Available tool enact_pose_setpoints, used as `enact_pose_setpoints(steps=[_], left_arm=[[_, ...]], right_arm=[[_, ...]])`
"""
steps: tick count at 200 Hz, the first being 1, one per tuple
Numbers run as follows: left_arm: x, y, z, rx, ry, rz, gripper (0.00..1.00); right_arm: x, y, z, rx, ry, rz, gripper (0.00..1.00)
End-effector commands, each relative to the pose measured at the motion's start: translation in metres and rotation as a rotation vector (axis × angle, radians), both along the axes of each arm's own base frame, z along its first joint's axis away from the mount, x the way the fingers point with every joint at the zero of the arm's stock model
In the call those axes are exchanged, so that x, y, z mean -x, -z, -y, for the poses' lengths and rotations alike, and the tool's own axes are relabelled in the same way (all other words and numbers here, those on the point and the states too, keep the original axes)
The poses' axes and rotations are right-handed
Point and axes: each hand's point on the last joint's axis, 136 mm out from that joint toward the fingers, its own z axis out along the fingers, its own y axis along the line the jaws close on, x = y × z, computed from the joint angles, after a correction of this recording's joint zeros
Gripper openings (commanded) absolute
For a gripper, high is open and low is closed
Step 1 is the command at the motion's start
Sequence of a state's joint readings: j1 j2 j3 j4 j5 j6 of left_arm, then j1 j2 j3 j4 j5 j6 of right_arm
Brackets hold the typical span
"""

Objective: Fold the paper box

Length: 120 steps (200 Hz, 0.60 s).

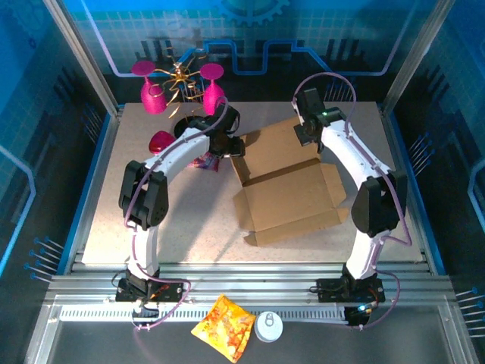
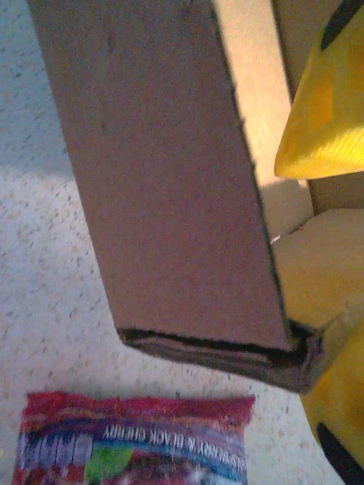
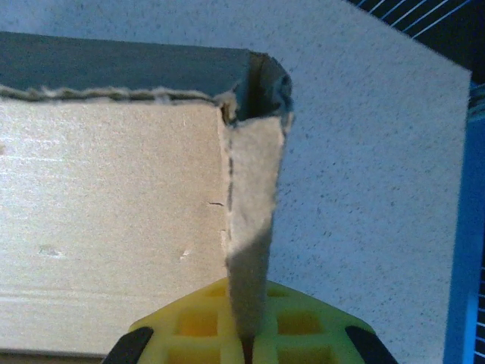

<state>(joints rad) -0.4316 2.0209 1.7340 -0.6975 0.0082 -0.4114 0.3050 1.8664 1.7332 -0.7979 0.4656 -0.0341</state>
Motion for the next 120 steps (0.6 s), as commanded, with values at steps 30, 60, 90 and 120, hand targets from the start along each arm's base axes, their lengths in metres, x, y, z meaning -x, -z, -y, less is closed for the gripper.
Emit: enact_pose_setpoints(steps=[30, 60, 90, 120], left_arm=[[0.015, -0.030, 0.017, 0.127, 0.070, 0.008, 0.52], [0.026, -0.019, 0.011, 0.112, 0.064, -0.028, 0.54], [0.029, -0.016, 0.006, 0.098, 0.045, -0.033, 0.55], [0.029, -0.006, -0.010, 0.036, -0.016, -0.049, 0.53]], right_arm=[[0.002, 0.033, 0.018, -0.041, 0.037, -0.108, 0.00], [0.000, 0.040, 0.018, -0.041, 0.037, -0.126, 0.00], [-0.001, 0.041, 0.021, -0.040, 0.049, -0.131, 0.00], [-0.002, 0.043, 0.019, -0.041, 0.044, -0.146, 0.00]])
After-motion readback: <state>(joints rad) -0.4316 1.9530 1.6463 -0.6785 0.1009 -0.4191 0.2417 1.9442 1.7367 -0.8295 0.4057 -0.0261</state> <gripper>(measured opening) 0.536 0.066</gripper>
